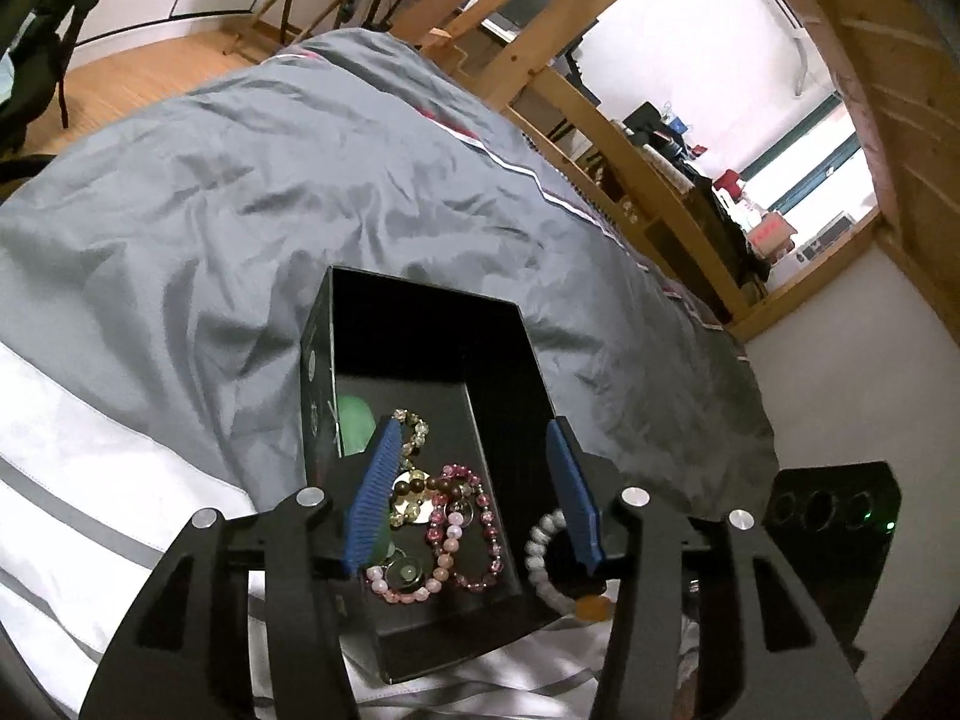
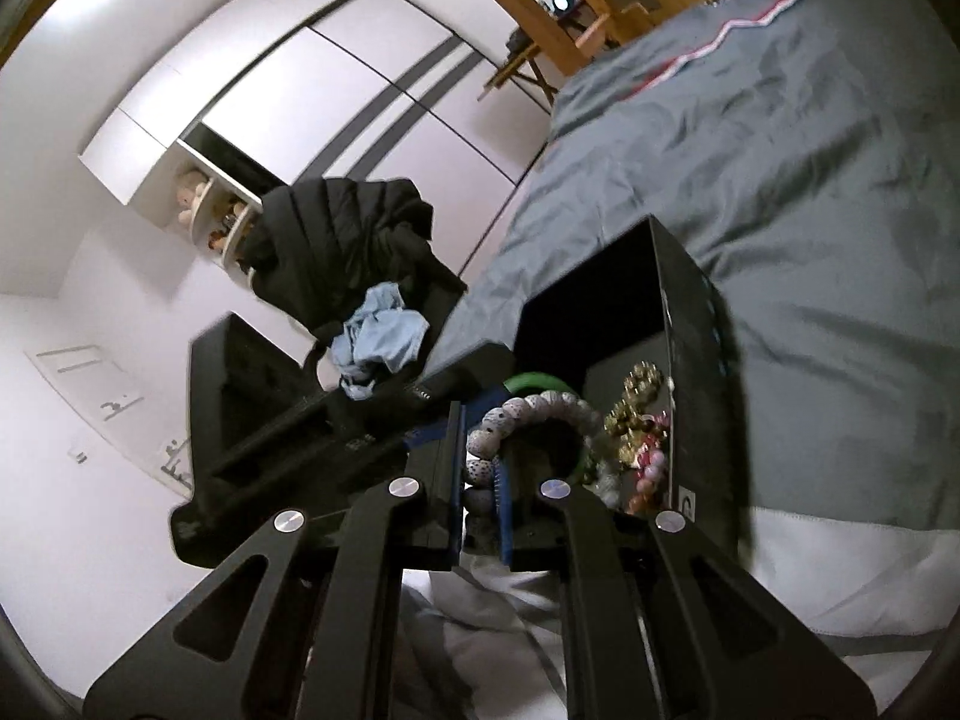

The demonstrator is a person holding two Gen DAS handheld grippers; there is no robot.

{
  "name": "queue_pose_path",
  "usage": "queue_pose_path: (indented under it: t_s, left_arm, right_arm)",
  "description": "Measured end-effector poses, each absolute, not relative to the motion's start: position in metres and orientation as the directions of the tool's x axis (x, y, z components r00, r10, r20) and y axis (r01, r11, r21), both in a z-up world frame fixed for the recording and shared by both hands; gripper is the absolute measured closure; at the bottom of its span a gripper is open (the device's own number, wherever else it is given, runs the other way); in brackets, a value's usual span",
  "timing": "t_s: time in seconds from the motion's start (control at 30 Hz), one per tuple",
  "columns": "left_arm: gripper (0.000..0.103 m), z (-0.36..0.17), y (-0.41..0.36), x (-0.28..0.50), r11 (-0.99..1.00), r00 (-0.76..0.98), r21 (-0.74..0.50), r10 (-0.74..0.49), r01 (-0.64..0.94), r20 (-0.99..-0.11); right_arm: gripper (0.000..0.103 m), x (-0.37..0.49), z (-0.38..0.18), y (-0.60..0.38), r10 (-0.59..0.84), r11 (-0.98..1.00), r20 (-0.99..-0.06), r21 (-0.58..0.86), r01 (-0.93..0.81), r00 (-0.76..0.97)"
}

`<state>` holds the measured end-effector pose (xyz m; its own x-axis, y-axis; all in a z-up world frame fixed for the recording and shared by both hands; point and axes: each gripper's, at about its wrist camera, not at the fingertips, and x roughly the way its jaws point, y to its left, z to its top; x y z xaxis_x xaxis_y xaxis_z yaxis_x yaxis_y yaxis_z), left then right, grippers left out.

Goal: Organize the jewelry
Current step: 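Open both tools to drop the ring and bracelet into the box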

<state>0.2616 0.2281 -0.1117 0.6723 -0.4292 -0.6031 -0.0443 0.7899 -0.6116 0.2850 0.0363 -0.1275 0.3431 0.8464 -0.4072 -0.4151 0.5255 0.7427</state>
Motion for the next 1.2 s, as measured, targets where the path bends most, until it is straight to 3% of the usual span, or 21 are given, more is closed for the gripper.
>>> queue_pose_path:
  t_s: [0.03, 0.1, 0.13, 0.17, 0.23, 0.8, 1.0, 1.2]
  left_arm:
    - [0.051, -0.111, 0.228, 0.261, 0.79, 0.674, -0.612, -0.429, -0.044, -0.602]
    - [0.046, -0.107, 0.229, 0.258, 0.796, 0.685, -0.603, -0.412, -0.051, -0.601]
    - [0.038, -0.104, 0.229, 0.256, 0.806, 0.693, -0.588, -0.387, -0.065, -0.608]
    - [0.036, -0.102, 0.23, 0.254, 0.814, 0.7, -0.576, -0.369, -0.075, -0.612]
    - [0.036, -0.098, 0.234, 0.25, 0.819, 0.712, -0.566, -0.343, -0.091, -0.612]
    - [0.028, -0.061, 0.252, 0.18, 0.849, 0.754, -0.502, -0.22, -0.165, -0.619]
    - [0.028, -0.063, 0.264, 0.158, 0.832, 0.747, -0.514, -0.204, -0.209, -0.633]
    - [0.028, -0.062, 0.265, 0.144, 0.852, 0.738, -0.475, -0.173, -0.221, -0.653]
  right_arm:
    - [0.092, 0.285, -0.129, 0.038, 0.839, 0.538, -0.423, 0.735, -0.412, 0.342]
    - [0.074, 0.287, -0.132, 0.04, 0.831, 0.552, -0.442, 0.731, -0.4, 0.339]
    - [0.041, 0.288, -0.134, 0.039, 0.83, 0.551, -0.442, 0.745, -0.377, 0.34]
    - [0.022, 0.288, -0.136, 0.036, 0.841, 0.53, -0.418, 0.766, -0.364, 0.344]
    - [0.02, 0.286, -0.137, 0.03, 0.851, 0.502, -0.381, 0.792, -0.346, 0.362]
    - [0.004, 0.271, -0.086, 0.018, 0.836, 0.514, -0.349, 0.769, -0.38, 0.424]
    - [0.004, 0.314, -0.086, 0.058, 0.795, 0.607, -0.556, 0.73, -0.314, 0.243]
    - [0.004, 0.328, -0.104, 0.05, 0.781, 0.622, -0.591, 0.765, -0.166, 0.202]
